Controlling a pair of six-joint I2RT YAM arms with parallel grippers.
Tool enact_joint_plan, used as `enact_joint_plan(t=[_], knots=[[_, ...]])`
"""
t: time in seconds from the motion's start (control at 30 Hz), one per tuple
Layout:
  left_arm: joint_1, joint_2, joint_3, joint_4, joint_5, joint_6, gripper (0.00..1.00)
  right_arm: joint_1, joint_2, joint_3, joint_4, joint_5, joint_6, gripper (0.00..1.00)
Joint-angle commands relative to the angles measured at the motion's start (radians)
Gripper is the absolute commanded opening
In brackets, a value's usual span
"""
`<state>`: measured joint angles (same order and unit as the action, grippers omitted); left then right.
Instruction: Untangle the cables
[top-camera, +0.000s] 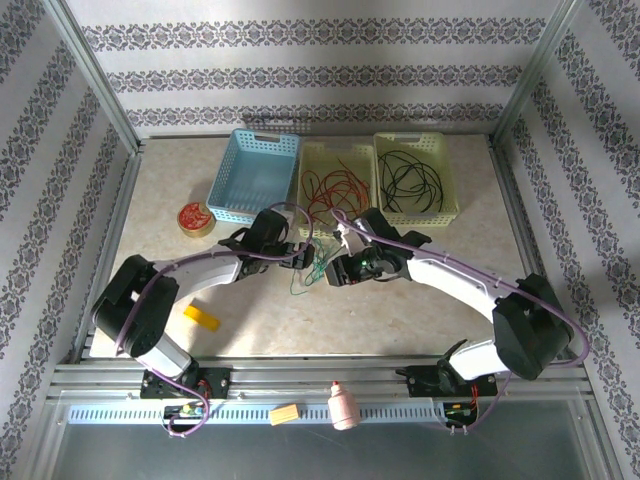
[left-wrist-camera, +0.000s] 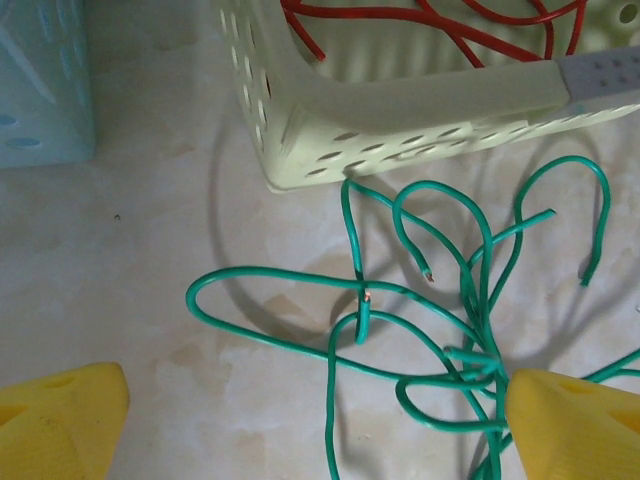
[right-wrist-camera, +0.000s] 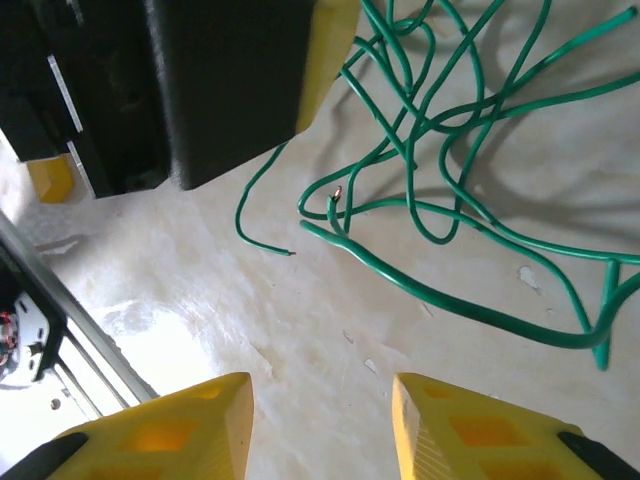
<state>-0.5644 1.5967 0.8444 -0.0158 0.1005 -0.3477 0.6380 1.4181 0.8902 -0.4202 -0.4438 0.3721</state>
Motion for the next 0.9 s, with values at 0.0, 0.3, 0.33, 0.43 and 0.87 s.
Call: enact_joint_plan(t=[0.0, 0.3, 0.33, 0.43, 0.87], knots=[[-0.023, 0.029, 0.048, -0.019, -0.012, 0.0, 0.97, -0.038, -0.003, -0.036, 0.075, -0.064, 0.036, 0.43], [-0.037, 0.141, 0.139, -0.065, 0.0, 0.03, 0.96, -0.127, 0.13, 0.037, 0.209, -0.141, 0.095, 0.46], [-0.037, 0.158, 0.153, -0.079, 0.02, 0.035, 0.96, -0.127, 0.139, 0.049, 0.214, -0.143, 0.102, 0.46], [-0.044, 0.188, 0.168, -0.103, 0.045, 0.045, 0.95, -0.131, 0.154, 0.068, 0.233, -0.135, 0.118, 0.46], [-0.048, 0.167, 0.124, -0.143, 0.082, 0.084, 0.92, -0.179, 0.165, 0.076, 0.341, -0.123, 0.207, 0.45]])
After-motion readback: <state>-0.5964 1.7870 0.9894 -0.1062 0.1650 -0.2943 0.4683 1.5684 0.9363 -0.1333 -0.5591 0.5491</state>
